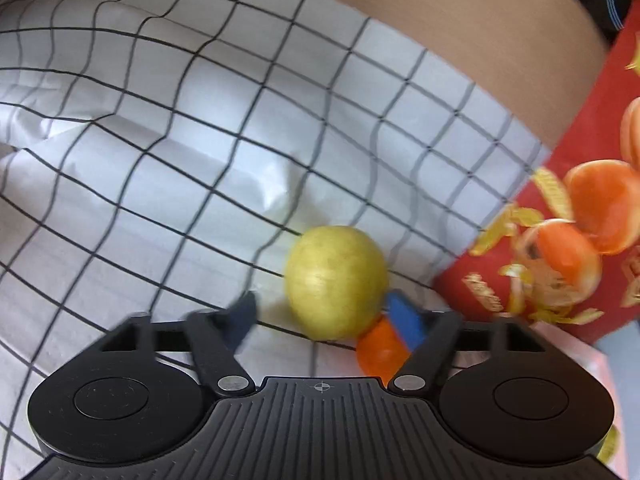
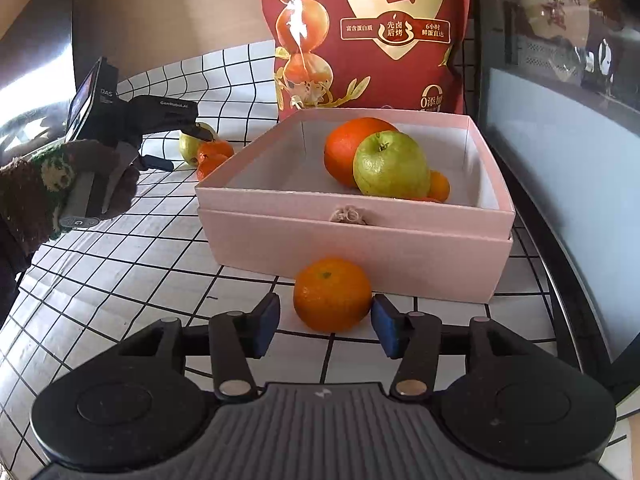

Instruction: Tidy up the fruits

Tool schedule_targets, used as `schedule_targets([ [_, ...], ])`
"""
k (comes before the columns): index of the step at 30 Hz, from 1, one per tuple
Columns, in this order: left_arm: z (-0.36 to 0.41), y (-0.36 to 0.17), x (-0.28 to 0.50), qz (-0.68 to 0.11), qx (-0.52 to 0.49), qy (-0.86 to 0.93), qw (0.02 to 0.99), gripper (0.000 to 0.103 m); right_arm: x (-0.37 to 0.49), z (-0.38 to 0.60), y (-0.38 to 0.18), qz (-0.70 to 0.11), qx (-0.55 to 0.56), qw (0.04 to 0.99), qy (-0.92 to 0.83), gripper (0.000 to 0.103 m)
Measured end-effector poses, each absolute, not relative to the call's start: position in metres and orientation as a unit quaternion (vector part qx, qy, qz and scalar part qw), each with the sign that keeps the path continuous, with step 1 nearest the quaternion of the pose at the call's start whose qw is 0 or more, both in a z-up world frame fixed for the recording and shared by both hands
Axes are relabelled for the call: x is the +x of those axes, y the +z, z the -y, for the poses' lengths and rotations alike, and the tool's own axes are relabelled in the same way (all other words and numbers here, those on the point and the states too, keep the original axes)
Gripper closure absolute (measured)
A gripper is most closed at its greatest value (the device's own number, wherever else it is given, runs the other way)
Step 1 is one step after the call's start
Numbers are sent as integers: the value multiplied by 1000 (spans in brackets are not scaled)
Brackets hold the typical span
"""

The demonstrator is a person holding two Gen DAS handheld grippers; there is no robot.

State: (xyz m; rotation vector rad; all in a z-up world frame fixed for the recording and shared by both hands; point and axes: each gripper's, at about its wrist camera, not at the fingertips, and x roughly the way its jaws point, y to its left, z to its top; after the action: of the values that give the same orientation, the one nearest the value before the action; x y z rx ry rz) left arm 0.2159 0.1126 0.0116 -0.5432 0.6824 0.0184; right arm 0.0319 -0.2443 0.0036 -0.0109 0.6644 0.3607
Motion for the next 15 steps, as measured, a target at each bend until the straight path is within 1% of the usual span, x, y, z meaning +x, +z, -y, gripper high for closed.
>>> schedule_targets([
  [3, -111, 17, 205, -331, -243, 1, 912, 51, 31, 245, 4, -321, -4, 930, 178, 52],
  [4, -110, 19, 200, -332, -232, 0, 914, 62, 31, 245, 4, -321, -2, 930, 178, 52],
  [5, -108, 20, 193, -334, -217, 0, 917, 89, 31, 246, 4, -321, -1, 930, 178, 52],
  [6, -107, 21, 186, -334, -208, -7, 919, 92, 31, 246, 4, -321, -1, 930, 178, 52],
  [10, -107, 22, 144, -334, -203, -56, 919, 91, 31, 246, 4, -322, -1, 929, 181, 49],
  [13, -117, 34, 99, -278, -227, -86, 929, 88, 31, 245, 4, -324, -3, 928, 183, 47],
  [15, -121, 49, 82, -242, -219, -86, 941, 86, 31, 244, 3, -326, -6, 927, 184, 43],
])
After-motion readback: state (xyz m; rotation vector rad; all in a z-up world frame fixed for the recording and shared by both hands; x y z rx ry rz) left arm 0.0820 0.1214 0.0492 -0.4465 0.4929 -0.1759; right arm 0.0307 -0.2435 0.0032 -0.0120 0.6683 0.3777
